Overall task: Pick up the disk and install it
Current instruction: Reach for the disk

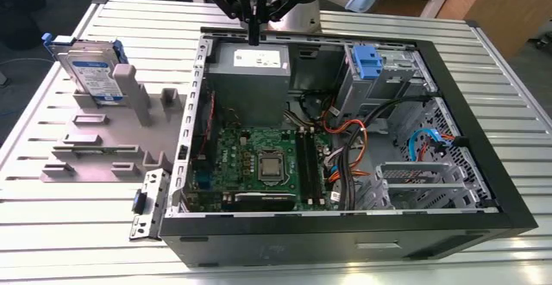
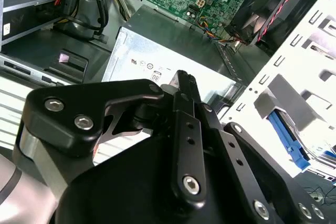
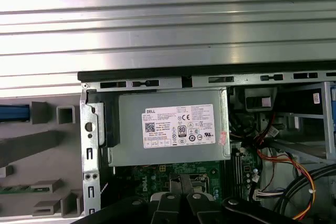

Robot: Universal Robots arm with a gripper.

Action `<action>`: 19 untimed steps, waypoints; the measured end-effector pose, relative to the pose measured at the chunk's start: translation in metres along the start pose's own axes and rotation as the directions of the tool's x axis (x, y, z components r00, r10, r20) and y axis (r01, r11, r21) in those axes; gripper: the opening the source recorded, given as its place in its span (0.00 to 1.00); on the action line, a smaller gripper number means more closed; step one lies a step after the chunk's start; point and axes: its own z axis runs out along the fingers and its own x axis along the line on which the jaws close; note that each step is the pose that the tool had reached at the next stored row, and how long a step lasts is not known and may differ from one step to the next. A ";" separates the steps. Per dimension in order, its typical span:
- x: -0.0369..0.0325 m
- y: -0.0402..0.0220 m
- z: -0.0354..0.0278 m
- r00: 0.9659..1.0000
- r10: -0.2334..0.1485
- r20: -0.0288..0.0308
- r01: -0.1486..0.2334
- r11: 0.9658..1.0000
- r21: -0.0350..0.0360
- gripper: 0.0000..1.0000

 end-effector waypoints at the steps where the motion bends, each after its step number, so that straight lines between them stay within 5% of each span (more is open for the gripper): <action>1: 0.0001 0.0000 0.0000 1.000 0.000 0.000 0.000 1.000 0.000 0.11; 19: 0.0111 -0.0008 -0.0002 1.000 0.000 0.000 0.000 1.000 0.000 0.11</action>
